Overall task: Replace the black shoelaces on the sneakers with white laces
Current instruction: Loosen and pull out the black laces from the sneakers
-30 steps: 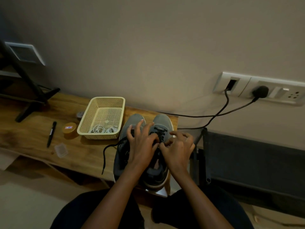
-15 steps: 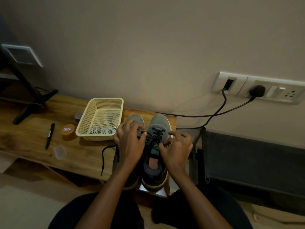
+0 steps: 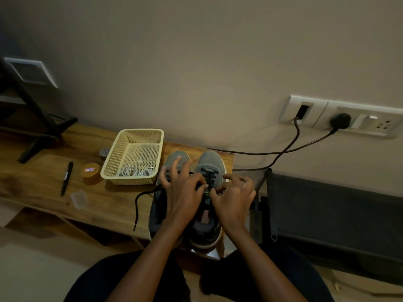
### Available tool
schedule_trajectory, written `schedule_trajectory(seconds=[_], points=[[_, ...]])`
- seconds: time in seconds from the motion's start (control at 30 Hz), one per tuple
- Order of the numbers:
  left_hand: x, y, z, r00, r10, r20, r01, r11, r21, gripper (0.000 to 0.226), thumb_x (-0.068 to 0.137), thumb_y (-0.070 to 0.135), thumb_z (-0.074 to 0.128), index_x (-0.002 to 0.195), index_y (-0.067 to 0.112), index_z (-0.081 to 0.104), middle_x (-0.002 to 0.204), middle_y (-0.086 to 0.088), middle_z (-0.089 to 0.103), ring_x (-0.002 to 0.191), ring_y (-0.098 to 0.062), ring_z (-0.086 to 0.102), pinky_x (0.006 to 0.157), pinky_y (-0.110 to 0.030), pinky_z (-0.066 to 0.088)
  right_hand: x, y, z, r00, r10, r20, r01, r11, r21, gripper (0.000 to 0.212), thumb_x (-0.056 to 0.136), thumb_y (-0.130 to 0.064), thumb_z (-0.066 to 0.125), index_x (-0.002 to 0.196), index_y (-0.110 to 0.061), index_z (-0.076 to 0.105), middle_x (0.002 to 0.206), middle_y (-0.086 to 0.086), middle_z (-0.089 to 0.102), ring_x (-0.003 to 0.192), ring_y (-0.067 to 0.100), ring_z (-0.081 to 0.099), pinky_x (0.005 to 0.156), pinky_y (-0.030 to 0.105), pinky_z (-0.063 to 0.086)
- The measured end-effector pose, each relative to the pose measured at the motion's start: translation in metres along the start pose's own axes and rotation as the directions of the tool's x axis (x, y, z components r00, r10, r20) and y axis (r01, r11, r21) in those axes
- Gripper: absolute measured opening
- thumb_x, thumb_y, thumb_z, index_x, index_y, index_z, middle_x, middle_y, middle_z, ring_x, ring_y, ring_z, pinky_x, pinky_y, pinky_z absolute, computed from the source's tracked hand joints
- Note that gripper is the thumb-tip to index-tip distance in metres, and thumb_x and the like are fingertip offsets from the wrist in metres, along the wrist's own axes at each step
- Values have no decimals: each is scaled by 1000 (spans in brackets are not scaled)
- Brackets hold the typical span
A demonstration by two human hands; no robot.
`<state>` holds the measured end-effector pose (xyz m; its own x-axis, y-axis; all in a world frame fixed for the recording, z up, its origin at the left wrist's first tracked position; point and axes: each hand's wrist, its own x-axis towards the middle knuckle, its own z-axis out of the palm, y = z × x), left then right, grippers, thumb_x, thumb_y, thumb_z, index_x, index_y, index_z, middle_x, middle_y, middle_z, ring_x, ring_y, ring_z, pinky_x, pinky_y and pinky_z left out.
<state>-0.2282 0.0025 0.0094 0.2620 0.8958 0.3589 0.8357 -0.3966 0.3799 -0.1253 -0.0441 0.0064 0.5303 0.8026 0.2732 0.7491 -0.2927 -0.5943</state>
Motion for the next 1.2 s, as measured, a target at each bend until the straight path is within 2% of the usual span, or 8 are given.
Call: schedule_trajectory(seconds=[0.23, 0.33, 0.43, 0.63, 0.73, 0.87, 1.07, 1.2], points=[[4, -9, -14, 959, -268, -96, 247, 952, -183, 9, 83, 24, 67, 82, 27, 59, 143, 7, 42, 139, -21, 18, 109, -45, 6, 0, 0, 2, 1000, -16, -19, 16, 1000, 4, 15, 73, -19, 75, 62, -13, 68, 120, -1, 60, 116, 25, 38, 91, 35, 29], [5, -12, -11, 994, -107, 28, 109, 984, -139, 24, 81, 26, 69, 103, 30, 63, 151, 6, 29, 142, -22, 7, 110, -46, 2, 1, 3, 3, 1000, 3, 8, -4, 999, 36, 13, 75, -22, 73, 67, -13, 69, 124, -4, 57, 119, 20, 32, 91, 30, 24], [0, -6, -3, 986, 74, 146, -78, 997, 18, 24, 77, 34, 72, 100, 35, 65, 154, 5, 23, 144, -25, -3, 108, -47, -6, 2, 4, 4, 1000, 8, 9, -9, 999, 37, 12, 74, -23, 74, 67, -14, 70, 125, -5, 57, 118, 19, 30, 88, 26, 18], [1, 0, 6, 989, 79, 123, -90, 992, 84, 18, 65, 28, 82, 71, 27, 65, 136, 0, 52, 136, -33, 28, 105, -49, 5, 1, 0, 1, 1000, 16, 7, -16, 1000, 18, 12, 75, -23, 74, 69, -12, 72, 124, -4, 58, 120, 22, 33, 94, 32, 23], [0, 1, 3, 995, 68, 78, -75, 993, 92, 15, 71, 28, 79, 72, 28, 64, 137, 3, 50, 136, -29, 26, 106, -48, 3, 0, 0, 2, 1000, 9, 4, -9, 1000, -5, 13, 74, -24, 74, 69, -13, 71, 123, -4, 59, 119, 23, 35, 93, 33, 25], [2, -6, -7, 997, -77, -9, 77, 997, -6, 3, 85, 30, 64, 86, 27, 63, 143, 9, 39, 141, -19, 13, 108, -45, -3, 0, 1, 3, 1000, 6, -1, -6, 1000, -6, 12, 74, -23, 74, 68, -14, 70, 122, -4, 59, 118, 22, 35, 91, 32, 25], [4, -11, -14, 944, -306, -121, 287, 946, -153, 4, 87, 24, 62, 87, 24, 58, 137, 5, 47, 135, -20, 24, 107, -43, 9, 1, 0, 4, 1000, -3, -17, 3, 1000, 7, 12, 73, -20, 75, 64, -12, 70, 119, -1, 62, 117, 25, 37, 91, 35, 28], [2, -10, -6, 998, -43, -37, 39, 995, -91, 22, 78, 24, 69, 98, 28, 62, 148, 3, 35, 141, -24, 12, 109, -45, 1, 2, 3, 2, 1000, 19, 12, -19, 999, 28, 12, 74, -23, 73, 69, -12, 71, 123, -3, 59, 119, 22, 32, 92, 30, 22]])
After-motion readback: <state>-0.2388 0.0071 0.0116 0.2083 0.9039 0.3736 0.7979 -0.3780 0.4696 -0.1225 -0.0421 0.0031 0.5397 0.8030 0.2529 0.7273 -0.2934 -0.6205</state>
